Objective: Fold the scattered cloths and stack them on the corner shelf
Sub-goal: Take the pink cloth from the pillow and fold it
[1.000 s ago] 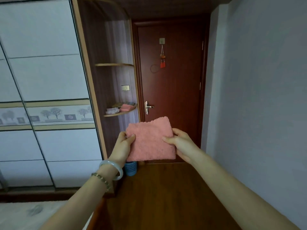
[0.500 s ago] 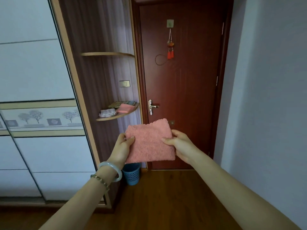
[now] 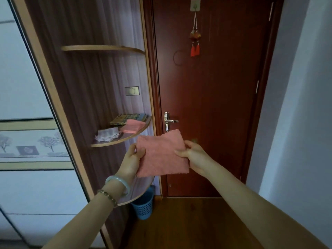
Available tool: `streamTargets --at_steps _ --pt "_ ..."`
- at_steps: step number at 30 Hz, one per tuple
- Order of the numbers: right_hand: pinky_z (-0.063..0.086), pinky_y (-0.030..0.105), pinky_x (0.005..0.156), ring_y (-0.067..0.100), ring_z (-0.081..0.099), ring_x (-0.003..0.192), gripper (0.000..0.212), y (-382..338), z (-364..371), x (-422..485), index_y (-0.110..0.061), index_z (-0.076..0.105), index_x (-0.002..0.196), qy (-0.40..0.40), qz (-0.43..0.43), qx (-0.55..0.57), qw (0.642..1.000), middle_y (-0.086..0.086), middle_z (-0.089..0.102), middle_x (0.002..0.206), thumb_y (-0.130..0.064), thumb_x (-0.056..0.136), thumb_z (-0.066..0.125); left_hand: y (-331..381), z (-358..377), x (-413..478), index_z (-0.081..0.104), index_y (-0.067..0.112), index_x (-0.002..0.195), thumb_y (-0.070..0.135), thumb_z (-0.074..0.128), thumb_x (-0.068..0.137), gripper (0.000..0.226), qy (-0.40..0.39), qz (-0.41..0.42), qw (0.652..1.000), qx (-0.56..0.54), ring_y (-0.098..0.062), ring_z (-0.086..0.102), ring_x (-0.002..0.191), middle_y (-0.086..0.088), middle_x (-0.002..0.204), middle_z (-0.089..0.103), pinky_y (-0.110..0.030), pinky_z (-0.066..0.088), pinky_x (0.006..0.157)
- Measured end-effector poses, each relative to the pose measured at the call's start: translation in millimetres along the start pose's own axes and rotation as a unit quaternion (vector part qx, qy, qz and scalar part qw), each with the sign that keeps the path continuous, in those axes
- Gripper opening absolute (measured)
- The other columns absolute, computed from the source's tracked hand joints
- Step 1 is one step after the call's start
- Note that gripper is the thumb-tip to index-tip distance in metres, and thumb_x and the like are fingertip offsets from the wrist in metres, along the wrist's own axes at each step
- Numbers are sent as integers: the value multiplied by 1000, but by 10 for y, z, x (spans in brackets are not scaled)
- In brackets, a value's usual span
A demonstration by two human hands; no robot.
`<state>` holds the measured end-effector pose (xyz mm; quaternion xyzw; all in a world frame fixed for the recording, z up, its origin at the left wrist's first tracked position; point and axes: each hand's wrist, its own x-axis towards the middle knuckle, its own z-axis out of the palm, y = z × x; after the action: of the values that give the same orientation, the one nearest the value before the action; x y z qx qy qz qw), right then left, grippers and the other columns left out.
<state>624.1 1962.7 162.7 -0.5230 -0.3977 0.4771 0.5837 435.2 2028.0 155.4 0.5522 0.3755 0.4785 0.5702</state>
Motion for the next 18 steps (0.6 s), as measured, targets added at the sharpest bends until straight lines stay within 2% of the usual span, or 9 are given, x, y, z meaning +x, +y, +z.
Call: streamTargets --at_steps 2,5,9,11,14,16,18 --pt "53 34 83 19 64 99 32 41 -24 338 -17 57 108 -9 6 1 1000 4 66 107 0 83 66 -105 -24 298 45 14 122 9 44 98 24 -5 6 1000 6 -13 59 90 -3 106 59 -27 47 68" --pt "52 38 89 20 64 101 45 127 -76 887 -11 53 123 -15 12 2 1000 6 66 111 0 82 67 -272 -53 753 43 9 131 5 42 98 33 -10 14 1000 11 -14 60 94 -6 113 59 -25 49 70" --pt "53 37 86 21 65 98 42 195 -187 1721 -11 56 120 -45 9 -3 999 9 67 110 1 81 67 -499 -31 1480 39 7 139 0 42 96 43 15 27 999 18 -14 60 99 -13 127 56 -21 51 71" --pt "52 40 87 22 65 99 43 201 -249 2166 -11 56 121 -54 13 -2 998 10 67 112 1 81 67 -571 8 1845 40 9 138 -1 43 96 44 32 27 999 22 -12 60 98 -12 128 56 -21 50 73" --pt "50 46 93 25 64 105 61 184 -335 2875 -11 47 134 -70 26 1 997 9 65 118 -2 78 71 -573 106 2398 40 7 136 -1 45 96 42 63 18 997 37 -9 58 90 -10 120 56 -19 51 70" --pt "52 44 90 26 64 105 64 149 -358 3239 -11 45 136 -81 25 3 996 10 64 120 -2 78 71 -551 119 2731 39 8 137 1 48 94 44 75 9 996 38 -17 59 101 -11 125 54 -28 53 85" --pt "54 39 83 24 65 100 59 118 -366 3589 -8 48 133 -91 18 6 996 9 65 116 -1 79 70 -519 108 3041 32 11 145 8 57 89 61 97 4 994 41 -29 51 122 -15 140 46 -43 42 104"
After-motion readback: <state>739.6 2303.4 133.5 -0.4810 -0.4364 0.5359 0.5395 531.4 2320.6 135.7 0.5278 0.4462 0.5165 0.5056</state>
